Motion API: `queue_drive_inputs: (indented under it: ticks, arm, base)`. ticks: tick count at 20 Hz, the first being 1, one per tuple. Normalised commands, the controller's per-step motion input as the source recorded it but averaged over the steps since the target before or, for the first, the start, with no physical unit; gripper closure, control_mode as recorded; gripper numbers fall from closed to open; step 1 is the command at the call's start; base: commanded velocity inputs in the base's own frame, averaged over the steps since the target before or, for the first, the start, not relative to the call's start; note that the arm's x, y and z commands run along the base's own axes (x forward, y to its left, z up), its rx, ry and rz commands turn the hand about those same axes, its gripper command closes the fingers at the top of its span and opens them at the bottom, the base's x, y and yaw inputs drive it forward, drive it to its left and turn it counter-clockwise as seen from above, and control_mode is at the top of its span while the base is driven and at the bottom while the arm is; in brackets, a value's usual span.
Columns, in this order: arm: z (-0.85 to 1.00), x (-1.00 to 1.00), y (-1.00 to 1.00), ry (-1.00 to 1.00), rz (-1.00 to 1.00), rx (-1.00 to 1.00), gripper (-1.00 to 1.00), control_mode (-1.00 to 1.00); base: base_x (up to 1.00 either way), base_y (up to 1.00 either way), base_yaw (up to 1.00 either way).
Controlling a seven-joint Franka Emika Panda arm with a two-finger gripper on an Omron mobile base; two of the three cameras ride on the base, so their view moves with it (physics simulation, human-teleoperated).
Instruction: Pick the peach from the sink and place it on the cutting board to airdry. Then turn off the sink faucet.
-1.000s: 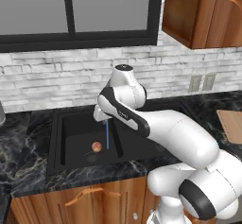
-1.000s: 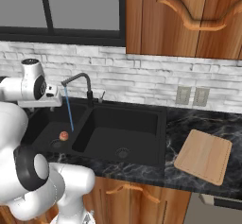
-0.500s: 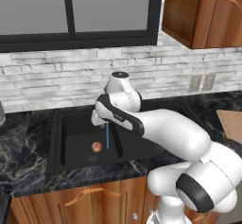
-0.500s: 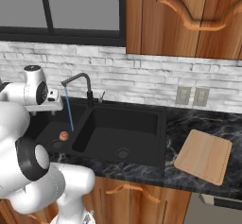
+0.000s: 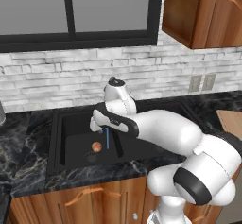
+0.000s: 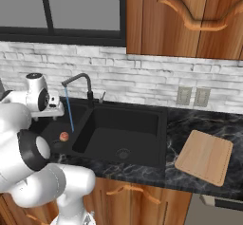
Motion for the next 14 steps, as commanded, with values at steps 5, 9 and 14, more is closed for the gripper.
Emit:
queue_drive_inputs:
  ticks: [5,9,14]
  arm:
    - [-0.28,0.24,0.01,0.00,0.00,0.00,-1.00,-1.00]
    - [-0.21,0.22,0.00,0.00,0.00,0.00,-1.00,-1.00]
    - [-0.34,0.19,0.11,0.00,0.00,0.00,-1.00,-1.00]
  base:
    - [0.00,0.00,0.00]
    - [0.00,0.00,0.00]
    - [0.00,0.00,0.00]
